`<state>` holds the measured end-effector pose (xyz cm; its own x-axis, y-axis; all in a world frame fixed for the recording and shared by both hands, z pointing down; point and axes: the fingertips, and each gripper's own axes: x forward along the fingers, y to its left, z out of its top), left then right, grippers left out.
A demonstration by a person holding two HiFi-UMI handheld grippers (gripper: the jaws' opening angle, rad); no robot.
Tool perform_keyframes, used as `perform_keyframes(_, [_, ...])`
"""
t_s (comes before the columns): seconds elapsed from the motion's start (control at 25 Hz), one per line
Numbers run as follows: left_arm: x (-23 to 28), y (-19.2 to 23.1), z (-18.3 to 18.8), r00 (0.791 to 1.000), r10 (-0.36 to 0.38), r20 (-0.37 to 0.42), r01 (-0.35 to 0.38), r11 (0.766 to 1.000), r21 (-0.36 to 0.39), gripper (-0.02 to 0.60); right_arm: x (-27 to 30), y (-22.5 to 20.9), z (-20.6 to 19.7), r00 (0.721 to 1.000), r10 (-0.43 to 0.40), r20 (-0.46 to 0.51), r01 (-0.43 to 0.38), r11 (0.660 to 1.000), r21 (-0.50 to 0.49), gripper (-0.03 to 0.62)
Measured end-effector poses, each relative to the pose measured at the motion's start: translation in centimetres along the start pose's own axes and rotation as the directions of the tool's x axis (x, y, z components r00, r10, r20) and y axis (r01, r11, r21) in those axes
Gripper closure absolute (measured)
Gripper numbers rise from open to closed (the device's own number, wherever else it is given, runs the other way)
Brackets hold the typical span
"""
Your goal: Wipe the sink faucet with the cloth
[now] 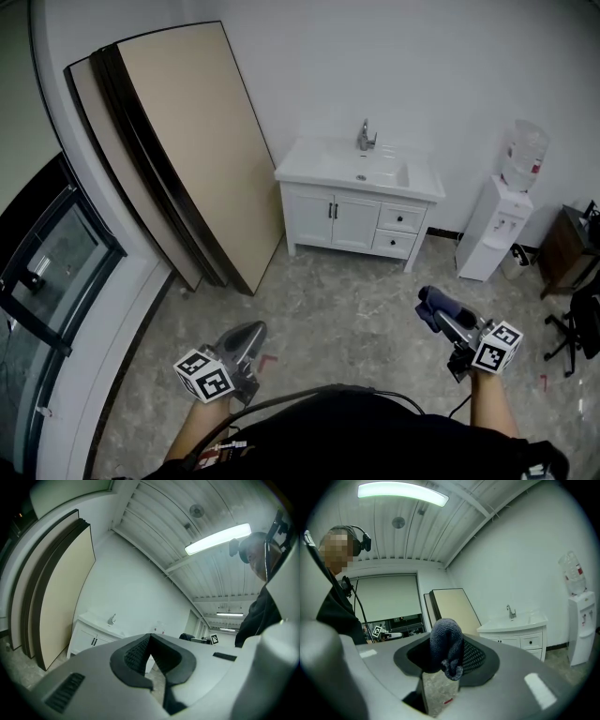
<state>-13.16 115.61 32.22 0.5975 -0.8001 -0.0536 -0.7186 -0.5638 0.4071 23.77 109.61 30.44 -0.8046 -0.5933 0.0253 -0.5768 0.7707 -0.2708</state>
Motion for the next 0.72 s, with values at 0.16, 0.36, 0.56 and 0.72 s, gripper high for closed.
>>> perform_keyframes(0.16, [2.5,2.9,0.1,1.0,0.027,0.008,-0.027,1.0,-0.003,0.589,2.8,-3.8,0.7,1.0,0.019,-0.006,-0.019,1.0,0.004,0.451])
perform_keyframes(0.36, [8.2,4.7,1.3,0.996,0.077,0.039,-0.077,0.997,-0.001,0.589,6.4,-10.5,2.3,0.997,0.082,-0.004,-0.082,0.997,0.011,0.451])
perform_keyframes(0.56, [15.5,3.5,3.6,0.992,0.106,0.068,-0.109,0.993,0.048,0.589,9.0,-17.7,7.3,0.987,0.159,-0.001,-0.159,0.987,-0.025,0.451])
perform_keyframes(0.72, [20.3,3.8,4.2,0.984,0.134,0.115,-0.138,0.99,0.026,0.589,10.4,-23.1,9.9,0.979,0.205,0.012,-0.204,0.978,-0.035,0.451])
